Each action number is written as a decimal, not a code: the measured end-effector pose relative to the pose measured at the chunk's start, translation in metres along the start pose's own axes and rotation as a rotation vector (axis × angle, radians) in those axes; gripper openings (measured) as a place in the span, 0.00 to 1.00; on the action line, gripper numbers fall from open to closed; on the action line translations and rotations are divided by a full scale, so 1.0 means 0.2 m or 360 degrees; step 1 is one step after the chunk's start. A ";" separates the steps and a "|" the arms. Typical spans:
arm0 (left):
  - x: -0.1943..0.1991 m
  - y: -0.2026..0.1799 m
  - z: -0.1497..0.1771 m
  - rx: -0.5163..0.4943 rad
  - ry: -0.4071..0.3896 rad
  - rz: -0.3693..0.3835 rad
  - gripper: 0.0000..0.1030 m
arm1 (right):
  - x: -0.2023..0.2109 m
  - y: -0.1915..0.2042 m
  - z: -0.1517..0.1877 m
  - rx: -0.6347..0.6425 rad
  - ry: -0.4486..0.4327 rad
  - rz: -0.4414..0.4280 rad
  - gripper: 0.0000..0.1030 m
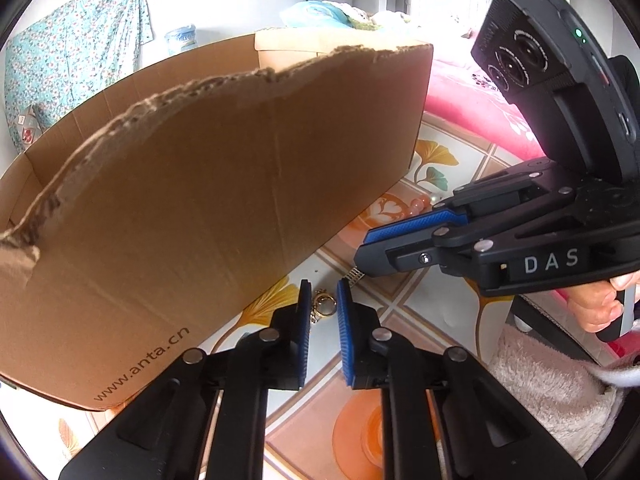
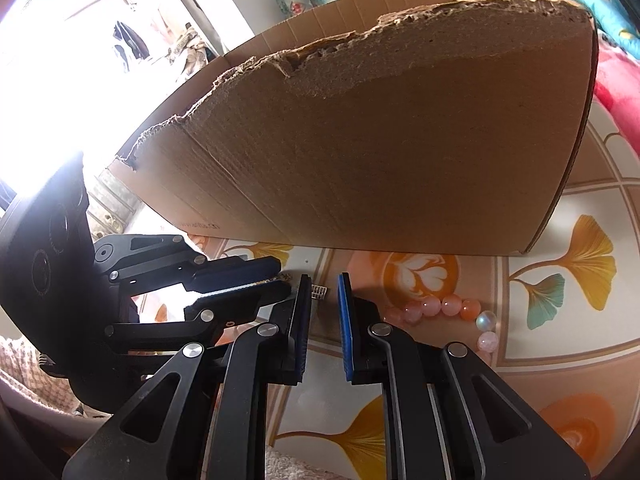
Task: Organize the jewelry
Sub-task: 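Position the right gripper around the gold chain ring while the left gripper approaches a gold charm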
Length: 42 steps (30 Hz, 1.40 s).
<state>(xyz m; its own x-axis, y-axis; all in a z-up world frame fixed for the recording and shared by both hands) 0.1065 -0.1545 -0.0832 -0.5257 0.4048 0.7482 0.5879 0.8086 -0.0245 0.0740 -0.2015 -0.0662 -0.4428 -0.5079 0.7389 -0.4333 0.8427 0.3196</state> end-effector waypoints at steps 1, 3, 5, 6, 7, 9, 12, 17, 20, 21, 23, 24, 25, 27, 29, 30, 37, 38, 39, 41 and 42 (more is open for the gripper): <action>0.01 0.00 0.00 0.0008 -0.0005 0.0006 0.12 | 0.01 0.00 0.00 0.0001 -0.0001 0.0001 0.12; 0.04 0.01 0.00 0.0026 -0.0028 0.0015 0.12 | 0.02 0.00 0.00 0.0004 -0.0010 -0.0006 0.12; 0.08 0.03 -0.01 0.0051 -0.0050 0.0019 0.12 | 0.04 0.02 -0.01 0.0021 -0.0029 -0.0014 0.14; 0.10 0.04 -0.01 0.0066 -0.0062 0.0016 0.12 | 0.05 0.03 -0.01 0.0037 -0.0040 -0.0022 0.14; 0.11 0.05 -0.01 0.0078 -0.0072 0.0011 0.12 | 0.06 0.04 -0.01 0.0052 -0.0046 -0.0031 0.14; 0.15 0.07 -0.01 0.0112 -0.0093 0.0015 0.12 | 0.06 0.07 -0.01 0.0090 -0.0048 -0.0048 0.15; 0.19 0.10 -0.01 0.0189 -0.0122 0.0049 0.12 | 0.03 0.12 0.00 0.0161 -0.0031 -0.0027 0.20; 0.22 0.16 0.01 0.0314 -0.0142 0.0109 0.12 | 0.00 0.19 0.02 0.0256 -0.0018 -0.0006 0.21; 0.24 0.19 0.02 0.0391 -0.0145 0.0158 0.12 | 0.00 0.20 0.01 0.0273 -0.0015 0.0005 0.21; 0.24 0.20 0.02 0.0426 -0.0151 0.0184 0.12 | -0.01 0.20 0.01 0.0274 -0.0012 0.0012 0.21; 0.25 0.22 0.03 0.0470 -0.0140 0.0192 0.12 | -0.01 0.19 0.02 0.0267 -0.0003 0.0011 0.21; 0.25 0.21 0.03 0.0464 -0.0139 0.0191 0.12 | 0.00 0.18 0.02 0.0268 -0.0004 0.0016 0.21; 0.28 0.19 0.03 0.0442 -0.0160 0.0198 0.12 | 0.01 0.18 0.01 0.0269 -0.0005 0.0021 0.21; 0.31 0.15 0.01 0.0389 -0.0187 0.0210 0.12 | 0.02 0.18 0.00 0.0260 -0.0005 0.0025 0.21; 0.28 0.14 0.04 0.0378 -0.0151 0.0200 0.12 | 0.02 0.19 0.01 0.0240 0.0000 0.0025 0.21; 0.25 0.16 0.06 0.0390 -0.0110 0.0188 0.12 | 0.02 0.18 0.01 0.0229 0.0002 0.0025 0.21; 0.22 0.15 0.11 0.0423 -0.0052 0.0255 0.23 | 0.00 0.19 0.02 0.0211 -0.0004 0.0045 0.21; 0.23 0.15 0.11 0.0425 -0.0054 0.0262 0.27 | 0.00 0.20 0.02 0.0206 -0.0001 0.0044 0.21; 0.24 0.14 0.11 0.0424 -0.0058 0.0271 0.27 | 0.00 0.20 0.02 0.0202 -0.0001 0.0044 0.21; 0.26 0.14 0.12 0.0409 -0.0070 0.0282 0.30 | 0.00 0.20 0.01 0.0200 -0.0004 0.0040 0.21; 0.28 0.13 0.13 0.0397 -0.0073 0.0280 0.30 | 0.00 0.20 0.01 0.0201 -0.0006 0.0038 0.21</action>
Point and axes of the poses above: each gripper's, at about its wrist camera, not at the fingertips, and x roughly against the way its jaws point, y to its left, z to its underside, the point moved 8 cm from there along -x, roughly the way its jaws point, and after that the axes turned 4 degrees about x, right-handed, at the moved point
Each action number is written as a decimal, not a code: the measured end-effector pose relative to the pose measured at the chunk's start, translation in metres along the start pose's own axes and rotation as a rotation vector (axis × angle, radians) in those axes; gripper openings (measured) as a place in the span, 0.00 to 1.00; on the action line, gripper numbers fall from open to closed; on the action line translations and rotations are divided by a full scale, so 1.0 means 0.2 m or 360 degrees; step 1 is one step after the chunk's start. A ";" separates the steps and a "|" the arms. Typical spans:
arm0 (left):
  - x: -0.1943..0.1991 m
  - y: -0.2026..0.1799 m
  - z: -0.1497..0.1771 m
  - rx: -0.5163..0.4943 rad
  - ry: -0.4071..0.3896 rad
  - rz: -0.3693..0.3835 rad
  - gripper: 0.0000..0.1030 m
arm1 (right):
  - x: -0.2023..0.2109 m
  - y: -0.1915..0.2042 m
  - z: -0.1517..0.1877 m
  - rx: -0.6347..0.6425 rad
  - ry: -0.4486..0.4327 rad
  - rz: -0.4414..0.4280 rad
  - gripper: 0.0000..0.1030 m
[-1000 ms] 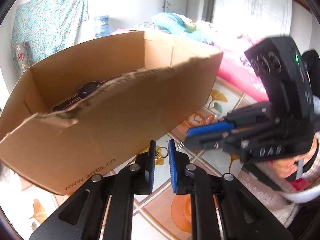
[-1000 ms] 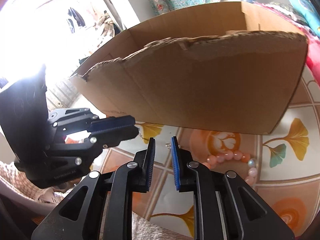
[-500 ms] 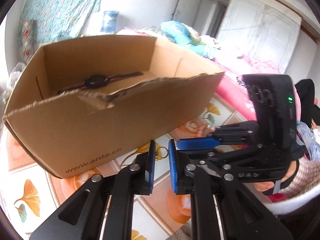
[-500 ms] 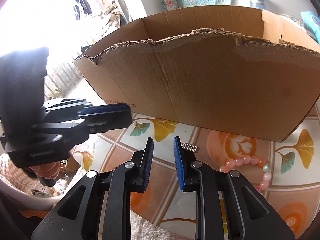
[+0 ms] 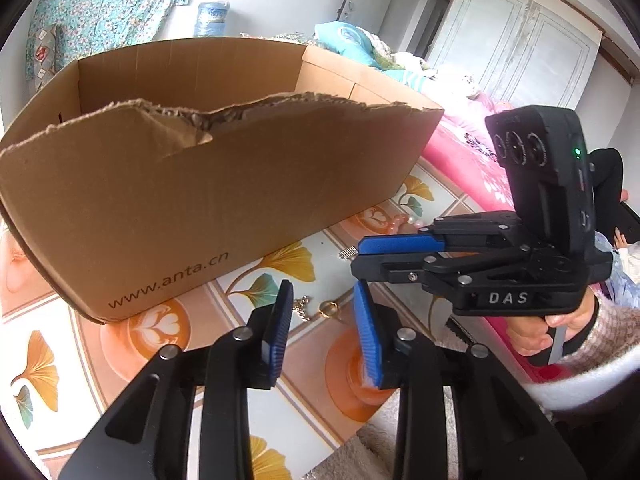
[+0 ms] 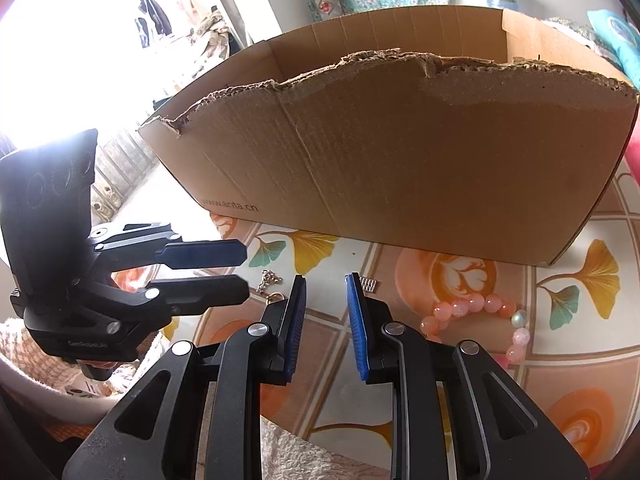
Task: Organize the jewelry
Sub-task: 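Position the right gripper around the gold chain ring while the left gripper approaches a gold charm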
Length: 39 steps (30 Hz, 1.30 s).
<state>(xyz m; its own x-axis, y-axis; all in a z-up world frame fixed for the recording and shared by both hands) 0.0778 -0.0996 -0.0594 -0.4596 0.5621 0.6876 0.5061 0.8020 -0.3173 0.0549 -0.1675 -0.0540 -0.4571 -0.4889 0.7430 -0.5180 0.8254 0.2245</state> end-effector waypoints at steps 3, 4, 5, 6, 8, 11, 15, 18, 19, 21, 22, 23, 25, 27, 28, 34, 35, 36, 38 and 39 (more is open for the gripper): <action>0.02 0.00 0.02 -0.0018 0.0007 -0.0031 0.30 | 0.01 -0.02 0.01 0.0007 -0.0007 -0.0013 0.21; 0.03 0.01 0.03 -0.0022 0.0009 -0.0051 0.30 | 0.02 -0.02 0.01 0.0011 -0.0009 -0.0018 0.21; 0.03 0.01 0.04 -0.0028 0.0013 -0.0065 0.30 | 0.00 -0.01 0.01 0.0014 -0.0009 -0.0022 0.21; 0.03 0.01 0.05 -0.0034 0.0019 -0.0072 0.30 | 0.00 0.00 0.01 0.0020 -0.0008 -0.0030 0.21; 0.02 0.02 0.06 -0.0061 0.0022 -0.0116 0.30 | -0.01 0.02 0.00 0.0037 -0.0005 -0.0042 0.21; -0.01 0.04 0.07 -0.0105 0.0036 -0.0233 0.30 | -0.02 0.04 0.00 0.0070 0.0008 -0.0059 0.21; -0.01 0.09 0.06 -0.0084 0.0020 -0.0267 0.30 | -0.04 0.09 0.01 0.0161 0.0032 -0.0062 0.21; -0.01 0.12 0.06 -0.0068 0.0010 -0.0271 0.30 | -0.06 0.13 0.02 0.0255 0.0047 -0.0039 0.21; -0.01 0.13 0.06 -0.0063 0.0010 -0.0271 0.30 | -0.07 0.14 0.03 0.0288 0.0052 -0.0025 0.21; 0.00 0.14 0.06 -0.0056 0.0012 -0.0275 0.30 | -0.10 0.15 0.04 0.0346 0.0072 0.0013 0.21; 0.00 0.15 0.07 -0.0052 0.0011 -0.0275 0.30 | -0.10 0.15 0.04 0.0369 0.0077 0.0030 0.21; 0.00 0.15 0.07 -0.0045 0.0010 -0.0272 0.30 | -0.12 0.16 0.03 0.0390 0.0073 0.0044 0.21; 0.00 0.16 0.07 -0.0030 0.0008 -0.0273 0.30 | -0.14 0.20 0.02 0.0403 0.0072 0.0073 0.21; 0.00 0.16 0.07 -0.0016 0.0007 -0.0269 0.30 | -0.15 0.22 0.02 0.0381 0.0069 0.0097 0.21; 0.00 0.16 0.07 -0.0011 0.0005 -0.0269 0.30 | -0.15 0.23 0.02 0.0368 0.0066 0.0116 0.21; 0.00 0.16 0.06 0.0016 -0.0002 -0.0268 0.30 | -0.13 0.28 0.07 0.0294 0.0066 0.0227 0.21; 0.00 0.17 0.06 0.0020 -0.0001 -0.0269 0.30 | -0.14 0.28 0.07 0.0273 0.0073 0.0231 0.21; 0.00 0.17 0.06 0.0022 -0.0001 -0.0269 0.30 | -0.14 0.28 0.07 0.0261 0.0078 0.0231 0.21; 0.00 0.17 0.06 0.0027 -0.0001 -0.0269 0.30 | -0.15 0.30 0.07 0.0264 0.0080 0.0244 0.20; 0.00 0.17 0.06 0.0032 -0.0003 -0.0267 0.30 | -0.17 0.32 0.07 0.0271 0.0079 0.0255 0.20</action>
Point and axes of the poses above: each gripper's, at about its wrist camera, not at the fingertips, and x roughly against the way its jaws point, y to its left, z to its underside, the point moved 8 cm from there along -x, roughly the way its jaws point, and after that the axes turned 4 degrees about x, right-handed, at the moved point
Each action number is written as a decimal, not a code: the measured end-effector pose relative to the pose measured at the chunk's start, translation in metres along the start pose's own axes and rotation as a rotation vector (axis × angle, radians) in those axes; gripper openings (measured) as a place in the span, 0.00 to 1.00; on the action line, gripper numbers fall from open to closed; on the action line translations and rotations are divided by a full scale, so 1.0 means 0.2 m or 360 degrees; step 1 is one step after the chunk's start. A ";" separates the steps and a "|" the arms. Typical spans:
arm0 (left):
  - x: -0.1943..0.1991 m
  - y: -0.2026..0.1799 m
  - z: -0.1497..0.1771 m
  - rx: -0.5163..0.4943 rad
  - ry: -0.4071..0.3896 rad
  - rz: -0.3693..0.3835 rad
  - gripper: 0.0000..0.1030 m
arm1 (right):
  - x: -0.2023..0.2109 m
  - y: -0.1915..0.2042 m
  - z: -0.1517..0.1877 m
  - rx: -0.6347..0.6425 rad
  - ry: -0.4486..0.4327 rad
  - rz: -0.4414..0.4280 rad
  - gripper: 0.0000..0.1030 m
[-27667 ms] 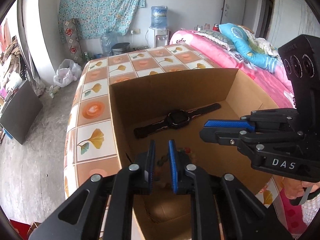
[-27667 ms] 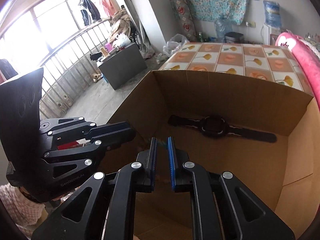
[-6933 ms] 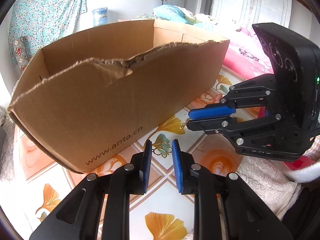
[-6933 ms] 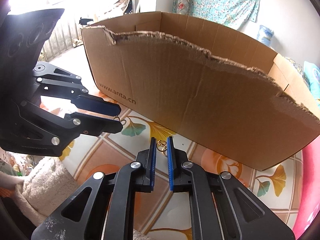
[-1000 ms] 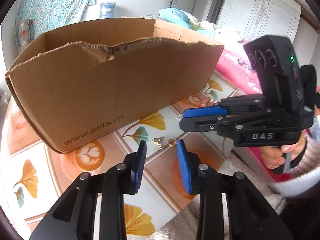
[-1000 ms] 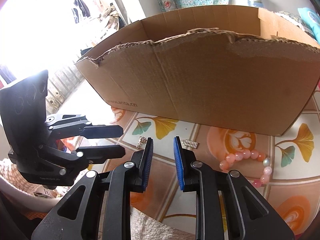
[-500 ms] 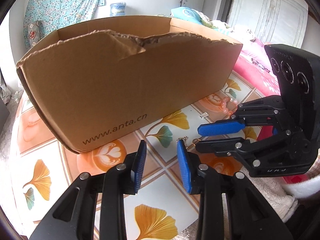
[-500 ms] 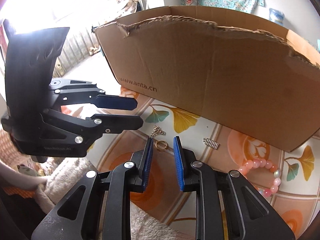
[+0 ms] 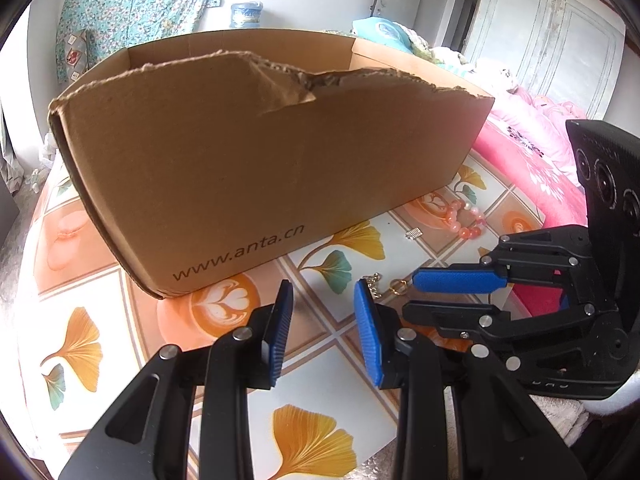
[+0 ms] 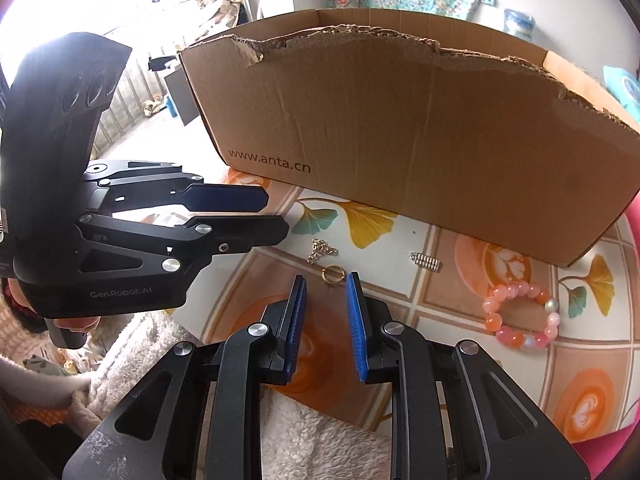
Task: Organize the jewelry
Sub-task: 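Position the right gripper around the gold chain ring while the left gripper approaches a gold charm, then close the right gripper on the chain ring while the left gripper grasps the gold charm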
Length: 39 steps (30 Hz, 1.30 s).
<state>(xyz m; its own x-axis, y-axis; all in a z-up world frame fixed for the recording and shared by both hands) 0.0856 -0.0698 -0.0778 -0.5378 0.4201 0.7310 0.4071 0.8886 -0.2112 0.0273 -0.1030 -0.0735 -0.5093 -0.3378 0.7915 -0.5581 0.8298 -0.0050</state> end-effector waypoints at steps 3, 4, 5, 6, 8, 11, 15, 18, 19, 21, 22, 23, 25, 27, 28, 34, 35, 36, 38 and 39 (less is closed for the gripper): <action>0.00 0.00 -0.01 0.0016 -0.0006 0.0005 0.30 | -0.02 0.02 -0.01 0.0002 -0.0004 0.0014 0.18; 0.01 0.00 -0.01 0.0017 -0.0009 0.0004 0.30 | -0.02 0.02 -0.02 0.0002 -0.0006 0.0022 0.17; 0.01 0.00 -0.01 0.0017 -0.0011 0.0004 0.30 | -0.03 0.02 -0.02 -0.0001 -0.0007 0.0031 0.17; 0.01 0.00 -0.01 0.0019 -0.0013 0.0004 0.30 | -0.03 0.02 -0.03 -0.0006 -0.0009 0.0041 0.16; 0.01 0.00 0.00 0.0019 -0.0010 0.0010 0.30 | -0.04 0.02 -0.04 -0.0016 -0.0010 0.0048 0.16; 0.01 0.00 0.00 0.0014 -0.0006 0.0011 0.30 | -0.06 0.02 -0.05 -0.0005 -0.0012 0.0060 0.16; 0.01 0.00 0.00 0.0013 -0.0003 0.0013 0.30 | -0.09 -0.01 -0.07 0.0049 -0.0002 0.0054 0.17; 0.01 0.00 0.00 0.0006 -0.0009 0.0011 0.30 | -0.10 0.01 -0.07 0.0105 0.0017 0.0037 0.14; 0.01 0.00 0.00 0.0002 -0.0010 0.0007 0.30 | -0.10 0.01 -0.08 0.0123 0.0021 0.0039 0.09; 0.01 0.00 0.00 -0.0001 -0.0010 0.0007 0.30 | -0.08 0.00 -0.06 0.0127 0.0023 0.0027 0.08; 0.01 0.00 0.00 -0.0002 -0.0010 0.0009 0.30 | -0.09 0.00 -0.06 0.0119 0.0020 0.0015 0.08; 0.01 -0.01 0.00 -0.0005 -0.0011 0.0007 0.30 | -0.09 -0.01 -0.06 0.0111 0.0017 0.0007 0.08; 0.01 -0.01 0.00 -0.0005 -0.0009 0.0008 0.30 | -0.08 -0.02 -0.06 0.0097 0.0010 -0.0002 0.08; 0.01 -0.01 0.00 -0.0004 -0.0010 0.0011 0.30 | -0.07 -0.04 -0.07 0.0072 0.0000 -0.0011 0.08; 0.01 -0.01 0.00 -0.0006 -0.0010 0.0016 0.30 | -0.07 -0.06 -0.07 0.0061 -0.0003 -0.0016 0.08; 0.01 -0.07 -0.01 -0.0054 0.0005 0.0066 0.30 | -0.02 -0.15 -0.07 0.0003 -0.0035 0.0014 0.08; -0.01 -0.08 -0.01 -0.0071 0.0015 0.0060 0.30 | 0.00 -0.16 -0.06 -0.0012 -0.0041 0.0017 0.08; -0.02 -0.09 -0.01 -0.0084 0.0024 0.0054 0.30 | 0.01 -0.18 -0.06 -0.0025 -0.0046 0.0017 0.08; -0.05 -0.11 -0.01 -0.0124 0.0045 0.0023 0.30 | 0.02 -0.20 -0.05 -0.0049 -0.0059 0.0019 0.08; -0.06 -0.12 0.00 -0.0145 0.0059 0.0001 0.30 | 0.02 -0.21 -0.05 -0.0059 -0.0066 0.0017 0.08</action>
Point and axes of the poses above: each gripper's, at about its wrist camera, not at the fingertips, and x roughly against the way its jaws point, y to its left, z to its underside, the point moved 8 cm from there along -x, roughly the way its jaws point, and after that the axes turned 4 degrees about x, right-handed, at the moved point
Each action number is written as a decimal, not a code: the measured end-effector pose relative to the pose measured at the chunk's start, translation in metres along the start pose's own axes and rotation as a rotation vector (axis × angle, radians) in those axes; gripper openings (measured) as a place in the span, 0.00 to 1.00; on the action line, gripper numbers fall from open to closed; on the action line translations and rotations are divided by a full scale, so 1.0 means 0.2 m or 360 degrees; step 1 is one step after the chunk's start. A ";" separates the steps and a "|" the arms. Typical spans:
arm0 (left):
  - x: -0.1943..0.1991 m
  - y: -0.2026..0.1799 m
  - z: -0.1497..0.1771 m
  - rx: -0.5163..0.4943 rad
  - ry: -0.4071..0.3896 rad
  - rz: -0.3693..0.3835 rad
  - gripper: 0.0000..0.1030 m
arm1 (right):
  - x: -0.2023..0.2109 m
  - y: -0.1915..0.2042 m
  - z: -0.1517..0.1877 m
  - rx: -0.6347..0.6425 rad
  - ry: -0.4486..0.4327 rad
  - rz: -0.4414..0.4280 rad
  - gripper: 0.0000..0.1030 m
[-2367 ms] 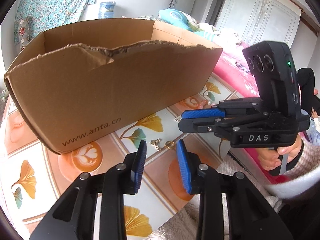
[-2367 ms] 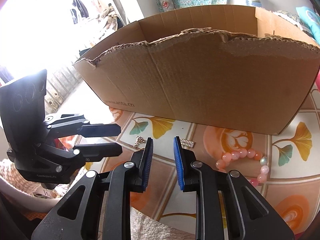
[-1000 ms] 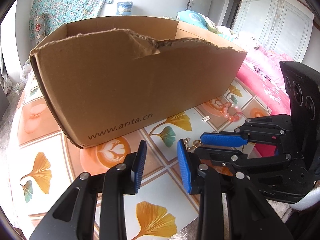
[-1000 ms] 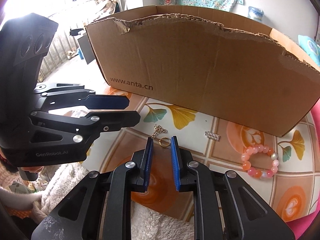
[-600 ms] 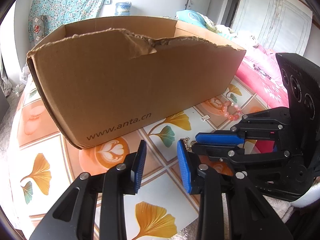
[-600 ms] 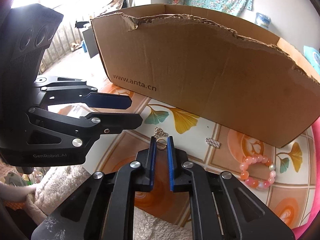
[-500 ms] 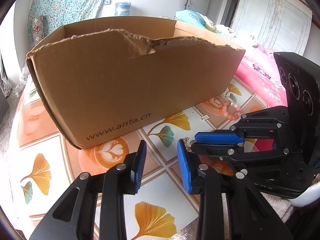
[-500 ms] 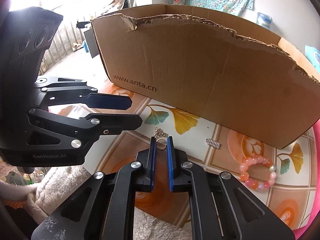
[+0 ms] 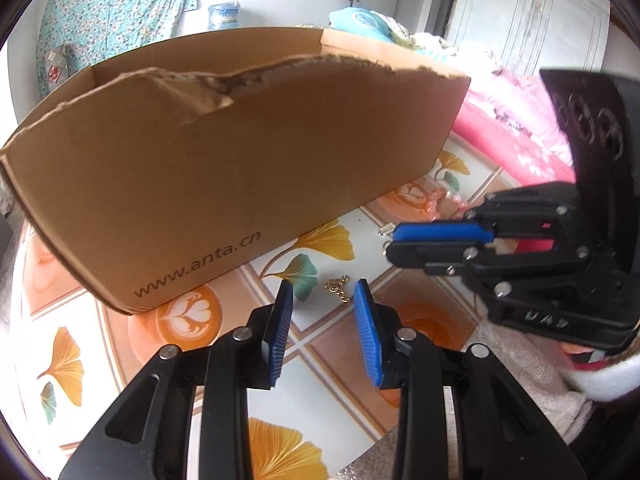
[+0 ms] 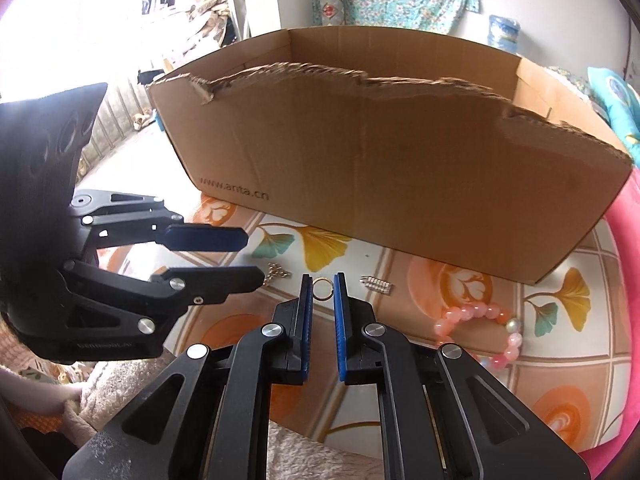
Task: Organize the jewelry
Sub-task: 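Close the right gripper on the chain ring while the left gripper grasps the gold charm, then carry both pieces over the box and open both grippers to drop them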
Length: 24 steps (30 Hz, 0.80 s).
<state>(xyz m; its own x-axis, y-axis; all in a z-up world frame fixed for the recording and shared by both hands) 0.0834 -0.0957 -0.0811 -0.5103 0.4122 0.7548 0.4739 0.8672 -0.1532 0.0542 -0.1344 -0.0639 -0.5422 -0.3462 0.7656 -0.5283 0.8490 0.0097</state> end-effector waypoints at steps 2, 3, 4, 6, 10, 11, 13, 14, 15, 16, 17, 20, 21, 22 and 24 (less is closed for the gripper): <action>-0.02 -0.02 -0.01 -0.0048 0.0012 -0.0040 0.30 | 0.01 -0.01 0.00 -0.0015 -0.0013 -0.0005 0.08; -0.02 -0.03 -0.01 -0.0066 0.0019 -0.0048 0.30 | 0.02 -0.01 0.00 -0.0020 -0.0016 -0.0008 0.08; -0.03 -0.03 -0.01 -0.0088 0.0025 -0.0062 0.30 | 0.02 -0.01 0.01 -0.0025 -0.0017 -0.0013 0.08; -0.05 -0.05 -0.02 -0.0140 0.0036 -0.0102 0.26 | 0.03 -0.02 0.02 -0.0037 -0.0023 -0.0022 0.08; -0.06 -0.09 -0.02 -0.0241 0.0057 -0.0137 0.07 | 0.07 -0.07 0.01 -0.0051 -0.0040 -0.0032 0.08; -0.07 -0.10 -0.02 -0.0263 0.0059 -0.0146 0.03 | 0.08 -0.08 0.01 -0.0054 -0.0047 -0.0030 0.08; -0.07 -0.12 -0.02 -0.0287 0.0058 -0.0161 0.03 | 0.10 -0.09 0.02 -0.0061 -0.0059 -0.0029 0.08; -0.07 -0.12 -0.02 -0.0284 0.0054 -0.0155 0.03 | 0.11 -0.09 0.02 -0.0065 -0.0066 -0.0029 0.08; -0.06 -0.12 -0.02 -0.0276 0.0048 -0.0150 0.02 | 0.13 -0.10 0.02 -0.0068 -0.0073 -0.0028 0.08; -0.05 -0.12 -0.03 -0.0262 0.0035 -0.0143 0.02 | 0.13 -0.09 0.02 -0.0069 -0.0080 -0.0027 0.08; -0.03 -0.12 -0.04 -0.0246 0.0025 -0.0131 0.02 | 0.15 -0.09 0.02 -0.0071 -0.0088 -0.0024 0.08; 0.03 -0.11 -0.06 -0.0199 -0.0011 -0.0101 0.00 | 0.19 -0.11 0.02 -0.0088 -0.0122 -0.0029 0.08; 0.06 -0.11 -0.07 -0.0180 -0.0026 -0.0088 0.00 | 0.22 -0.11 0.01 -0.0092 -0.0139 -0.0029 0.08; 0.08 -0.12 -0.08 -0.0167 -0.0040 -0.0079 0.00 | 0.23 -0.12 0.01 -0.0091 -0.0156 -0.0030 0.08; 0.16 -0.13 -0.11 -0.0165 -0.0088 -0.0068 0.00 | 0.29 -0.12 -0.01 -0.0084 -0.0199 -0.0027 0.08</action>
<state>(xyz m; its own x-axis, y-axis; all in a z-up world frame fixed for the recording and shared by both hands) 0.0700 -0.1118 -0.0401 -0.5693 0.3927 0.7223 0.5208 0.8521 -0.0527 0.0367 -0.1745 -0.0194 -0.6123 -0.4052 0.6789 -0.5051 0.8611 0.0583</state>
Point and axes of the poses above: each gripper's, at about its wrist camera, not at the fingertips, and x roughly against the way its jaws point, y to its left, z to its underside, the point moved 8 cm from there along -x, roughly the way its jaws point, and after that the axes turned 4 degrees about x, right-handed, at the moved point
